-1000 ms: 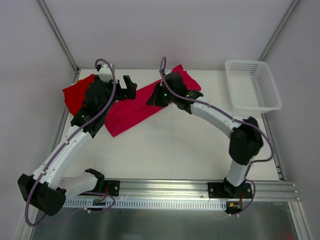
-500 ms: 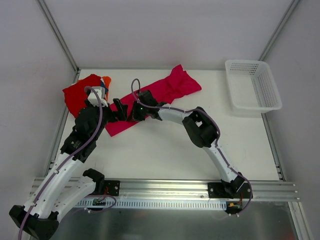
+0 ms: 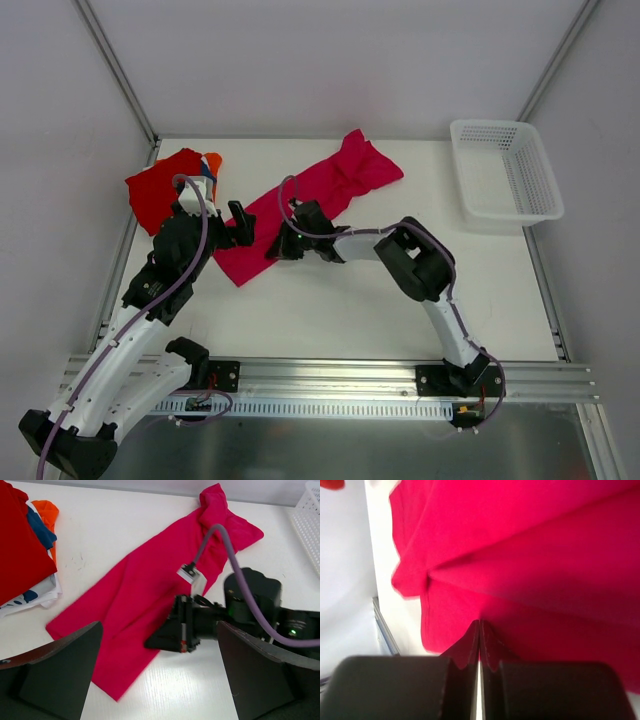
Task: Fold and stack the t-shirts
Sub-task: Rotate the tshirt 90 degrees
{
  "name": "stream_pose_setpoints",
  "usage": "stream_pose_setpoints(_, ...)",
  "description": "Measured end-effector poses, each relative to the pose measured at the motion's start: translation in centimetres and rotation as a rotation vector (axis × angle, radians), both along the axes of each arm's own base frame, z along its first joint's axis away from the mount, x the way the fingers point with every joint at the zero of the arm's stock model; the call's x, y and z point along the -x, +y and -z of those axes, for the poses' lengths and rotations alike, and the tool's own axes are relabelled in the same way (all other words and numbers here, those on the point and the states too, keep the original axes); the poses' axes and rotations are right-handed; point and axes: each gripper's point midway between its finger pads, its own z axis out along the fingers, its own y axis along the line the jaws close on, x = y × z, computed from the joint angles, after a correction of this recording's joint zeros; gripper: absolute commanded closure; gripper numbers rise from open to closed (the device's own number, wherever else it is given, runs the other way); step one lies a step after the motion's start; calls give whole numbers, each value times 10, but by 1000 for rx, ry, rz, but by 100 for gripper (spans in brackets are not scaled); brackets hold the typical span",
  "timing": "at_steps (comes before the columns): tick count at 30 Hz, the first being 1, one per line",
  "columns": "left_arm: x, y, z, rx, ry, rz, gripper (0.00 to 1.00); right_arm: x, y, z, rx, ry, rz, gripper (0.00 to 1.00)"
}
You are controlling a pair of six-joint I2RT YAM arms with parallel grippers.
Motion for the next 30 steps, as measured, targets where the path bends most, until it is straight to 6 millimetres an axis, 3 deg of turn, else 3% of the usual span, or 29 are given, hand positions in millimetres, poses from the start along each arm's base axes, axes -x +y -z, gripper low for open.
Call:
stream_pose_setpoints(7,0,-1,1,20,8,-4,1,51,-60,5,-10,7,27,100)
stream_pose_setpoints(13,-1,-2,15,22,45,-8,1,104,-113,7,-3,29,76,100)
stream_pose_setpoints(19,-4,-6,32,15,98,-5,1,164,-174,8,158,11,160,100)
stream_pose_setpoints(22,-4,-7,41,15,121,-6,1,175,-209,7,263,-15,242,100)
stream_pose_setpoints(27,-4,-11,54,20,162,5,1,177,-286,-4,442,-81,435,99)
stream_pose_setpoints(28,-4,-12,56,20,168,7,1,176,-301,-9,463,-100,475,95)
stream_pose_setpoints(29,-4,-13,57,22,172,9,1,174,-314,-14,482,-120,516,79)
stream_pose_setpoints(30,-4,-13,58,24,175,9,1,172,-327,-20,496,-140,555,71)
